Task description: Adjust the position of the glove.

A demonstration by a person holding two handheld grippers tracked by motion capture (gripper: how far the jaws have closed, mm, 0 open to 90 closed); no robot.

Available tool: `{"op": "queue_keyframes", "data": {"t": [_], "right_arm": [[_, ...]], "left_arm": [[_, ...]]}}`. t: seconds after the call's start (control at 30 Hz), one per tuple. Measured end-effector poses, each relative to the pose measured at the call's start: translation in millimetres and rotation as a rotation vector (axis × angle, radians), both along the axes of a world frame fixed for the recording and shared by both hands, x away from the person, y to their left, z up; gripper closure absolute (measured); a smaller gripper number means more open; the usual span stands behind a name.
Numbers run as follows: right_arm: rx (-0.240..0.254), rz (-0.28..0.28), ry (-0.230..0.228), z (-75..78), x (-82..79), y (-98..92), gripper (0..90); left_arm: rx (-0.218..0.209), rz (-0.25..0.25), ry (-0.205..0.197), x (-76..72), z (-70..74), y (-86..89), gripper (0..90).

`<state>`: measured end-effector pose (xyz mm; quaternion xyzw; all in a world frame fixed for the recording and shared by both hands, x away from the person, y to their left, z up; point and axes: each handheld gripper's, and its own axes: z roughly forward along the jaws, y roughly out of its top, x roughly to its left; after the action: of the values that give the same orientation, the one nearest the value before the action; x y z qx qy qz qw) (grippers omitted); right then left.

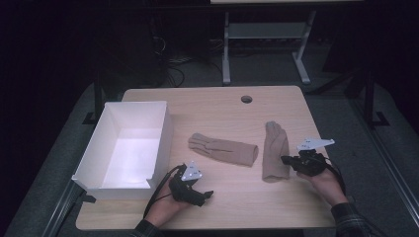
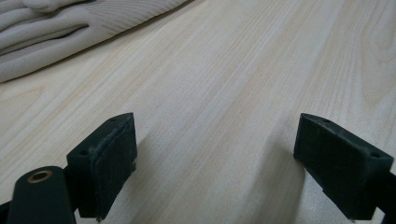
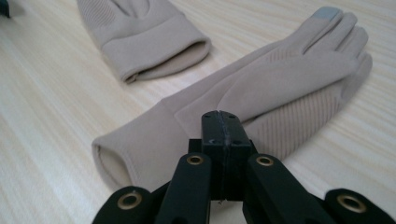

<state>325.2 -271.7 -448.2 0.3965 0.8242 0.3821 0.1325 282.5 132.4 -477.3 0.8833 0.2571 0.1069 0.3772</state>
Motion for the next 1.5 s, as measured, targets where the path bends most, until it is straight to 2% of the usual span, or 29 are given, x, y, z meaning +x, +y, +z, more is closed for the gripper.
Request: {"op": "queue_keyframes", "data": {"t": [0.23, 0.3, 0.37, 0.47, 0.93, 1.27, 1.43, 1.5], "right_arm": [[0.007, 0.000, -0.004, 4.0, 12.3, 1.2, 90.0], [0.026, -0.005, -0.001, 5.0, 15.3, 2.3, 90.0], [0.019, 0.000, 0.000, 5.4, 19.2, 3.2, 89.9], [0.035, 0.002, 0.009, 5.8, 23.7, 5.1, 89.9], [0.009, -0.009, 0.026, -5.1, 48.9, 20.2, 88.0], [-0.006, -0.008, 0.048, -12.0, 54.0, 21.4, 90.0], [-0.034, 0.003, 0.062, -19.7, 55.6, 24.0, 90.0], [-0.027, -0.002, 0.072, -20.9, 55.2, 23.9, 90.0]], "left_arm": [[0.003, -0.001, 0.001, 0.0, 0.2, 0.1, 12.6], [0.002, -0.001, 0.001, 0.0, 0.2, 0.0, 12.6], [0.003, -0.001, 0.002, 0.1, 0.2, 0.0, 12.6], [0.003, -0.001, 0.001, 0.2, 0.2, -0.1, 12.6], [0.003, -0.002, 0.000, 0.3, 0.2, -0.3, 12.6], [0.004, 0.000, 0.001, 0.5, 0.3, -0.9, 12.6], [0.003, 0.003, 0.003, 0.4, 0.3, -1.6, 12.6], [0.003, 0.003, 0.003, 0.4, 0.3, -1.7, 12.6]]}}
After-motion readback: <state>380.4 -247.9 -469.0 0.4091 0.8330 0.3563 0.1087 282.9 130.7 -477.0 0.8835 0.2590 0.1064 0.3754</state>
